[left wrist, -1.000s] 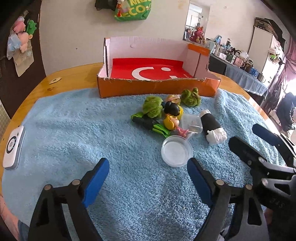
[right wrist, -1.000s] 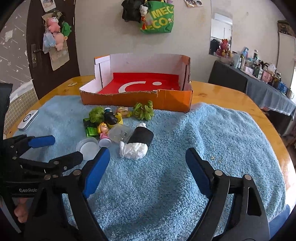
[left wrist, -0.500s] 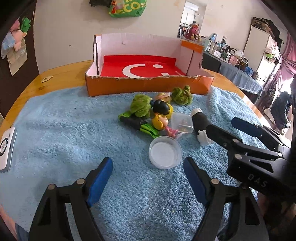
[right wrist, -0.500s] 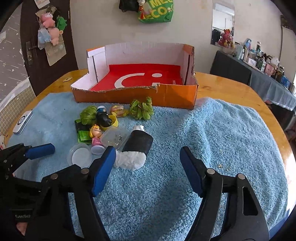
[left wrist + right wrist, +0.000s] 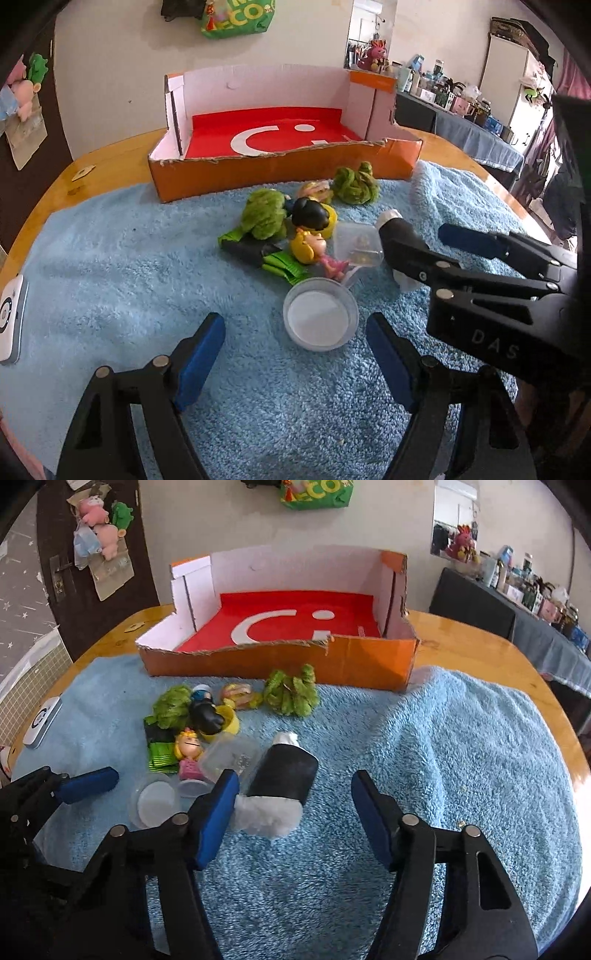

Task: Organize objects
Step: 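Move the left tool to the clear round lid while the right tool approaches the black-and-white bottle, then close the left tool on the clear lid while the right tool closes on the bottle, then carry the clear lid with the left tool while the right tool carries the bottle into the box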

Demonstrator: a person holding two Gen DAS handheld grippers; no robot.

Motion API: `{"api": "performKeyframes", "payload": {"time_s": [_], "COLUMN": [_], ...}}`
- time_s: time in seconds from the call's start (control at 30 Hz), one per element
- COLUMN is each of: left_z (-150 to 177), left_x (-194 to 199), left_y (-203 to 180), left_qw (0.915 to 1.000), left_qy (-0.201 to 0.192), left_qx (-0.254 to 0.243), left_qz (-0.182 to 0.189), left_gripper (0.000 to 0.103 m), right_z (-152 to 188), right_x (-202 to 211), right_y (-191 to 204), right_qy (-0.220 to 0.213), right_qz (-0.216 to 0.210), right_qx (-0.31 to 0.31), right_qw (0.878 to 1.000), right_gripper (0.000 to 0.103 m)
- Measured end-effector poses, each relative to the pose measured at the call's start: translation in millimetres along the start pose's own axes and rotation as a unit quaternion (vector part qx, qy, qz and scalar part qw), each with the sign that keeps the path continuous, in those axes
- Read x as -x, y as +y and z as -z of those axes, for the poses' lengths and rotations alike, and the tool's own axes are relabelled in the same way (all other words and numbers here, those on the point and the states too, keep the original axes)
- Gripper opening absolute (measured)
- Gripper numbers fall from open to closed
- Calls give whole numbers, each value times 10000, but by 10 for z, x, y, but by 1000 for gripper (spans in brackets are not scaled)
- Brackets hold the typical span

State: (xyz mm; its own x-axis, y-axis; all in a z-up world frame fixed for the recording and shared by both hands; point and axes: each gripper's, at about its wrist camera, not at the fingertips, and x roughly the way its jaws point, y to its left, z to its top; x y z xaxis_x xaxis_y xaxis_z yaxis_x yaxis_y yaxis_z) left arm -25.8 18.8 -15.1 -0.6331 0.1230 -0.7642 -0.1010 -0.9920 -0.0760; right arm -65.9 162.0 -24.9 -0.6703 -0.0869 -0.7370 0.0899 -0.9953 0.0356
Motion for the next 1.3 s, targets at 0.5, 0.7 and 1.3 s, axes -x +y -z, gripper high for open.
{"api": "performKeyframes", "payload": {"time_s": [0.5, 0.7, 1.3], "left_z": [-41, -26, -103], "left_x": [7, 26, 265], "left_y": [104, 123, 155], "left_qw": [9999, 9999, 9993], "left_qy": [-66, -97, -321], "left_qx": [71, 80, 178], "left_qz": [-91, -37, 122], "left_gripper": [43, 42, 42], "right_z": [-14, -9, -77], "right_x": [-120, -64, 146], "right_y": [39, 27, 77], "right_qy": [185, 155, -76], "right_qz": [-260, -301, -491], "right_qx": [37, -18, -44], "right_qw": [9995, 9994, 9988], "right_gripper": [39, 38, 38]}}
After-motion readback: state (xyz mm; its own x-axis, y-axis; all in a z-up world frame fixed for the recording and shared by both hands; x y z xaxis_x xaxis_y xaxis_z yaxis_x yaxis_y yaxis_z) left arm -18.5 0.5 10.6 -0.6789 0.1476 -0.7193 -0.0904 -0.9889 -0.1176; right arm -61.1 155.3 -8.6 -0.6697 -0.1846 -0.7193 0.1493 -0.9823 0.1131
